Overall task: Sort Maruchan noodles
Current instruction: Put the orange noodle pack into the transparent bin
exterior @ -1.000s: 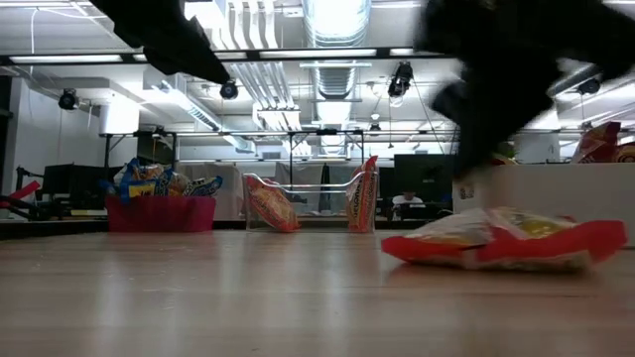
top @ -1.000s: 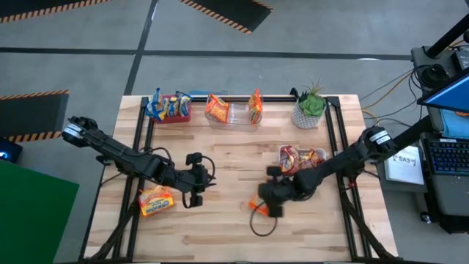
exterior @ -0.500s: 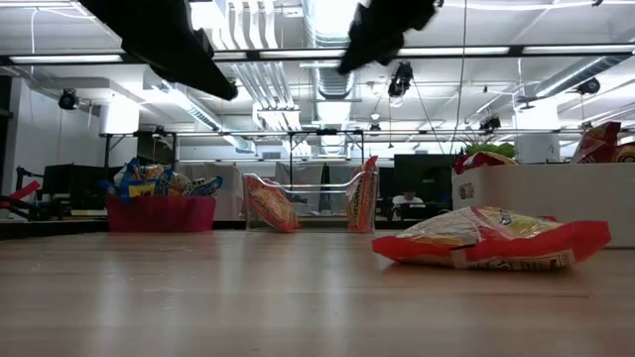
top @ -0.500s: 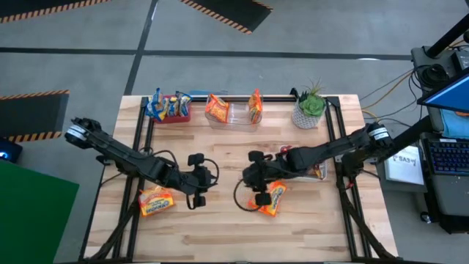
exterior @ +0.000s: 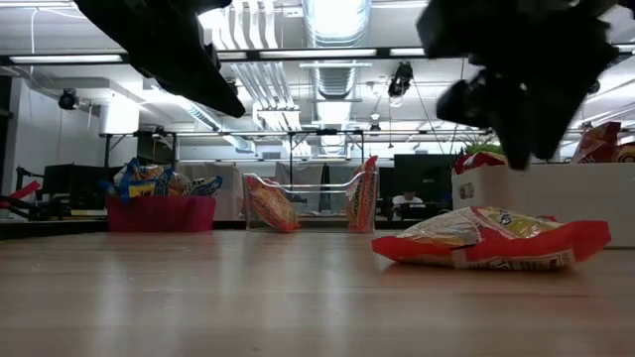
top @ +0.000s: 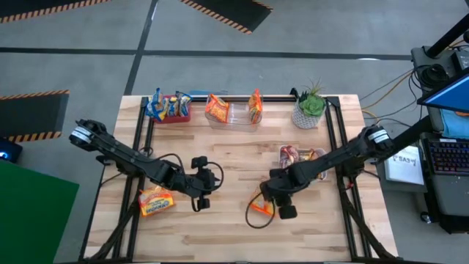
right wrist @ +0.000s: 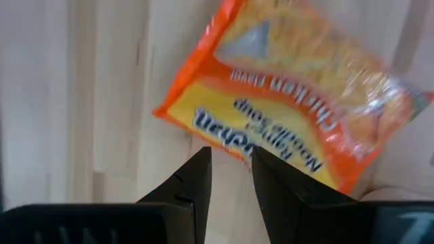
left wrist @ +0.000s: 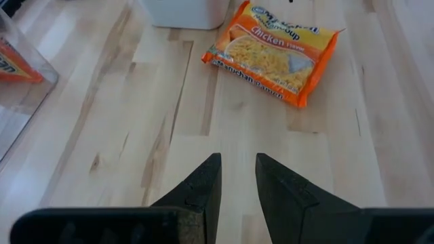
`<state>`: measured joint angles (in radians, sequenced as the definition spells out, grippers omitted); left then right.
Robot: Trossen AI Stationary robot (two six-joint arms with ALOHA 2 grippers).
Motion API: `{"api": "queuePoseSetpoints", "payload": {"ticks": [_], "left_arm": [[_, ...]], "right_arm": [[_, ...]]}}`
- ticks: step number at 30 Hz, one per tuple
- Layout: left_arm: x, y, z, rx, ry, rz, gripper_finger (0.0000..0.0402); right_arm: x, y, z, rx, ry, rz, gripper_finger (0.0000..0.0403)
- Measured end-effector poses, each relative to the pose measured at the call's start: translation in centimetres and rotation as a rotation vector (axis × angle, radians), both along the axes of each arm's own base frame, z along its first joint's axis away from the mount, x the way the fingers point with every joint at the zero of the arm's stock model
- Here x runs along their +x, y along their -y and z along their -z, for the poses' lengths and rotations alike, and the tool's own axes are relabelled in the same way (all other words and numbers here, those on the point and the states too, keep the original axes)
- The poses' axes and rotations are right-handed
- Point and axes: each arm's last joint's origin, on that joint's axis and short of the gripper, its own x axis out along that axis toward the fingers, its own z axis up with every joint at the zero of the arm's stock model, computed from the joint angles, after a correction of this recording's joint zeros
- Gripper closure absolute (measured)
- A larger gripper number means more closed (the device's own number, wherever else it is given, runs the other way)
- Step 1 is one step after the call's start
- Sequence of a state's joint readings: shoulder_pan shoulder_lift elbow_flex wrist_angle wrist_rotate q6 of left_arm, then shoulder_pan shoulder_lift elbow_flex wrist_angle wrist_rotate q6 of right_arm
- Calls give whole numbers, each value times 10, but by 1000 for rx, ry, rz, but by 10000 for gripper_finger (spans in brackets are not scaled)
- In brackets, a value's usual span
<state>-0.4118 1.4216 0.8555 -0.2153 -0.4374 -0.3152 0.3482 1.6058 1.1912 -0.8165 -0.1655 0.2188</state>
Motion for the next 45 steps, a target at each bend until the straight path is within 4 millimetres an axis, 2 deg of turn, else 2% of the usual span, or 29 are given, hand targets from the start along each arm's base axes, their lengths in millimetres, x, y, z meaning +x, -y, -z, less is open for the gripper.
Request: {"api": "queuePoseSetpoints", "payload": {"ticks": [8, 11, 14, 19, 23, 28, 31, 34, 45], "left_arm": [[0, 0, 0, 6, 3, 7, 326], [0, 0, 0, 8, 4, 9, 326], [1, 0, -1, 7, 10, 10, 326], [2, 1, -3, 18, 31, 16, 326], [3, 1, -4, 12, 49, 16, 326], [13, 3, -9, 43, 154, 21, 326], [26, 6, -6, 79, 230, 49, 326], [42, 7, 4, 126, 291, 72, 326], [85, -14, 67, 178, 306, -1, 326]], "right_arm": [[-22, -4, 36, -29, -91, 16, 308], [-18, -5, 42, -19, -15, 45, 308], [-7, -3, 40, -83, 140, 74, 308], [25, 6, 13, -226, 442, 103, 308], [43, 19, -15, -338, 544, 101, 308], [58, 29, -55, -348, 660, 124, 308], [58, 27, -71, -345, 708, 103, 308], [53, 22, -80, -339, 738, 80, 308], [28, 5, -80, -313, 767, 16, 311]]}}
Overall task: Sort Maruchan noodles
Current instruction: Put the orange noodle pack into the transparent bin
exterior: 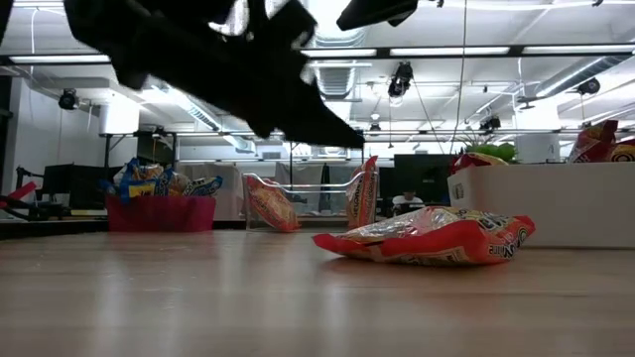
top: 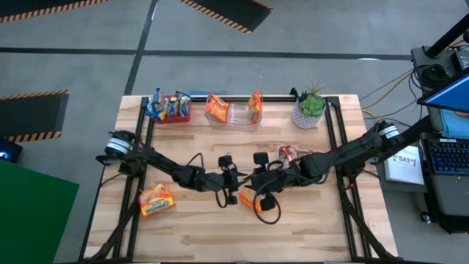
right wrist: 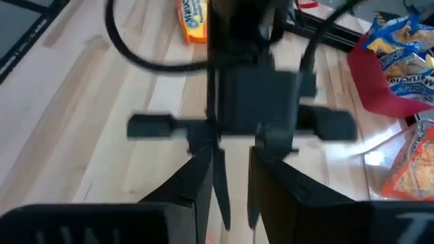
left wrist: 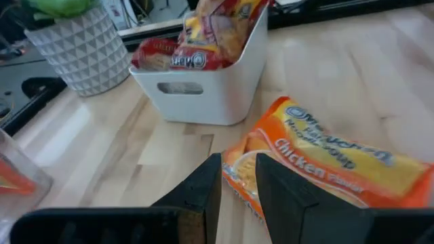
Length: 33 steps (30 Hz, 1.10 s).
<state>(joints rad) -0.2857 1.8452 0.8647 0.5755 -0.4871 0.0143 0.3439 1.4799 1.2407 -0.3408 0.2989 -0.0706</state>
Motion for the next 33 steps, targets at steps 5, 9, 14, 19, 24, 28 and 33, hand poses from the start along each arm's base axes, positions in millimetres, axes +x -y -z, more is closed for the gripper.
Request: {"api": "queuePoseSetpoints", "payload": {"ticks": [5, 9, 14, 19, 24, 28, 33], "left_arm": [[10, -3, 19, -41, 20, 62, 326], [21, -1, 31, -80, 8, 167, 326], [33, -1, 50, -88, -34, 191, 326], [43, -7, 53, -152, -30, 223, 326], [46, -18, 62, -209, -55, 185, 326], [43, -24, 65, -222, -114, 118, 326], [36, -28, 61, -186, -186, 83, 326]], "right_arm": [[-8, 0, 0, -3, 59, -24, 327], [-16, 3, 0, -11, 112, -41, 344], [-27, 7, 1, 3, 183, -47, 361], [-38, 11, 1, 23, 234, -44, 371], [-46, 14, 5, 25, 240, -43, 371], [-47, 14, 5, 27, 249, -42, 371], [-46, 14, 5, 27, 251, -41, 371]]}}
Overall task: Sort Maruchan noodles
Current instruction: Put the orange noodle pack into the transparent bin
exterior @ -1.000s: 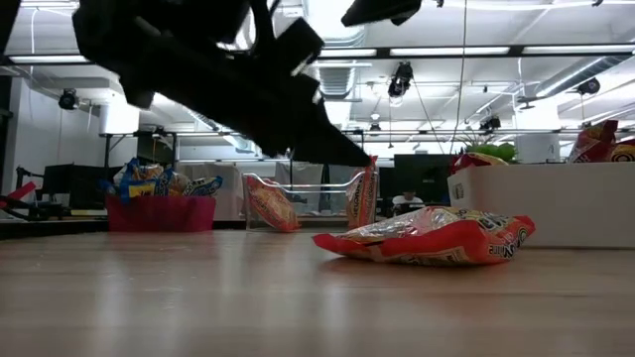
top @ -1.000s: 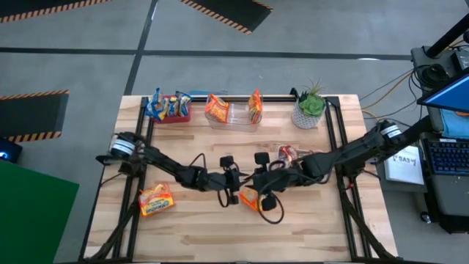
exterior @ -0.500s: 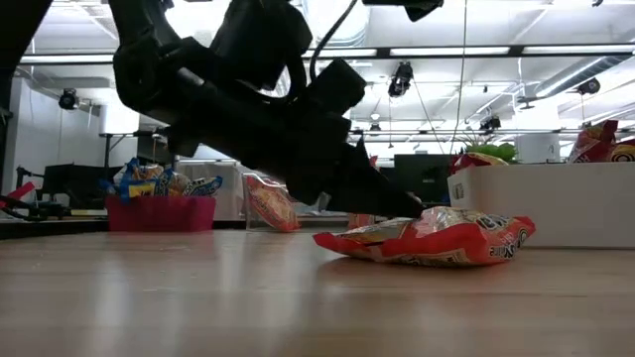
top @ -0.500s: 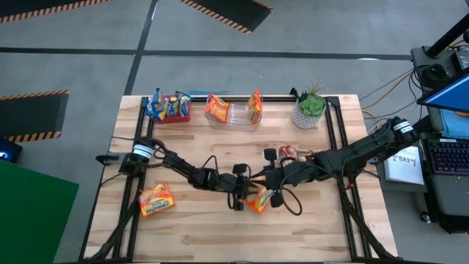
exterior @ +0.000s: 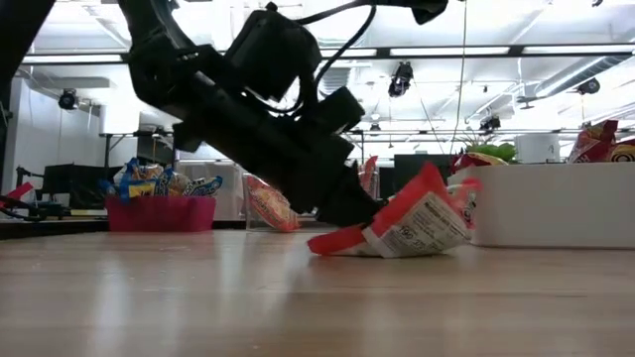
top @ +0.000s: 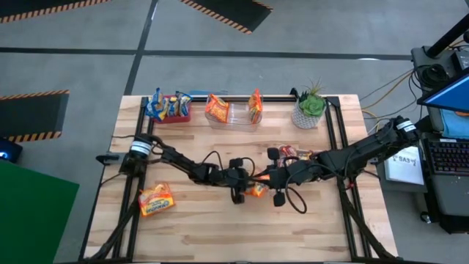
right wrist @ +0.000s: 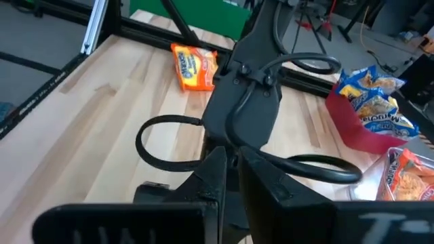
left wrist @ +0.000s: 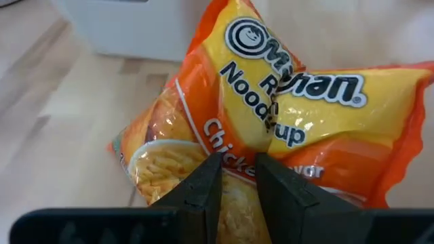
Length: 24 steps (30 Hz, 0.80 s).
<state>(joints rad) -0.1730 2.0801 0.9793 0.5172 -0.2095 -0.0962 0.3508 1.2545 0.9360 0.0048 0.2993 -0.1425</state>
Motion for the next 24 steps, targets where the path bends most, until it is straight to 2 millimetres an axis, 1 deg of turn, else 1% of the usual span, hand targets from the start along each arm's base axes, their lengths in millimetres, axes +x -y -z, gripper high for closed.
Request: {"api": "queuePoseSetpoints", "payload": {"ticks": [4, 7, 11, 15, 19, 24], "left_arm": [[-10, -3, -6, 61, -48, -46, 326], [-24, -8, -11, 100, -73, -75, 326], [-52, -14, -20, 134, -85, -111, 326], [-83, -21, -33, 147, -53, -177, 326], [-108, -24, -46, 116, -1, -194, 326], [-126, -22, -64, 63, 75, -155, 326]], "right_arm": [[0, 0, 1, -2, -2, 10, 371], [1, 0, 1, 4, -4, 20, 371], [1, 0, 1, 5, -3, 20, 371], [2, 2, 1, 14, -1, 30, 371], [6, 13, 3, 69, -6, 93, 373], [13, 37, 9, 192, -39, 236, 387]]}}
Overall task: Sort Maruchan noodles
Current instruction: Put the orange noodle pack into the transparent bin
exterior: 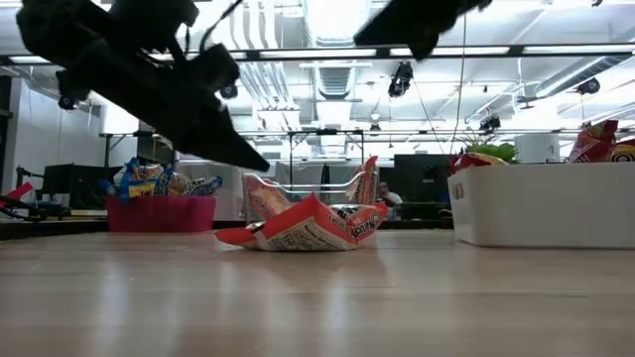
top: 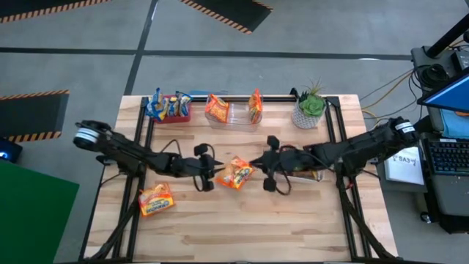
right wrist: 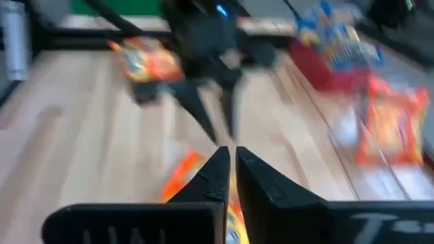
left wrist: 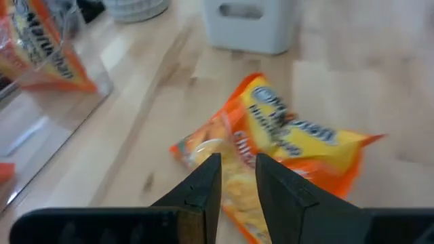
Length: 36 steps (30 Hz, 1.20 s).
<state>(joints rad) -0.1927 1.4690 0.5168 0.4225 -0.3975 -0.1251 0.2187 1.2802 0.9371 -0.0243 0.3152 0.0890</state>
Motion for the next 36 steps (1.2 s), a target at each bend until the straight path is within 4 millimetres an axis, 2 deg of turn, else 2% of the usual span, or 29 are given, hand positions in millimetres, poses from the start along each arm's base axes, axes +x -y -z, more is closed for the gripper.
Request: {"api": "queuePoseSetpoints", "payload": {"ticks": [4, 9, 17, 24, 30, 33, 36], "left_arm": [[-6, 7, -8, -32, 47, 41, 326], [-9, 18, -9, -53, 111, 85, 326], [-6, 33, -2, -69, 146, 132, 326], [-2, 36, 10, -90, 135, 127, 326], [5, 39, 30, -92, 113, 126, 326], [7, 39, 39, -94, 100, 121, 326], [7, 39, 46, -94, 81, 113, 326]], "right_arm": [[3, 20, 9, 98, -59, 101, 394], [9, 37, 23, 265, -136, 118, 394], [30, 54, 53, 461, -249, 139, 394], [50, 62, 67, 521, -360, 185, 394], [63, 71, 75, 556, -472, 266, 390], [68, 77, 74, 586, -518, 299, 372], [71, 84, 76, 636, -558, 312, 337]]}}
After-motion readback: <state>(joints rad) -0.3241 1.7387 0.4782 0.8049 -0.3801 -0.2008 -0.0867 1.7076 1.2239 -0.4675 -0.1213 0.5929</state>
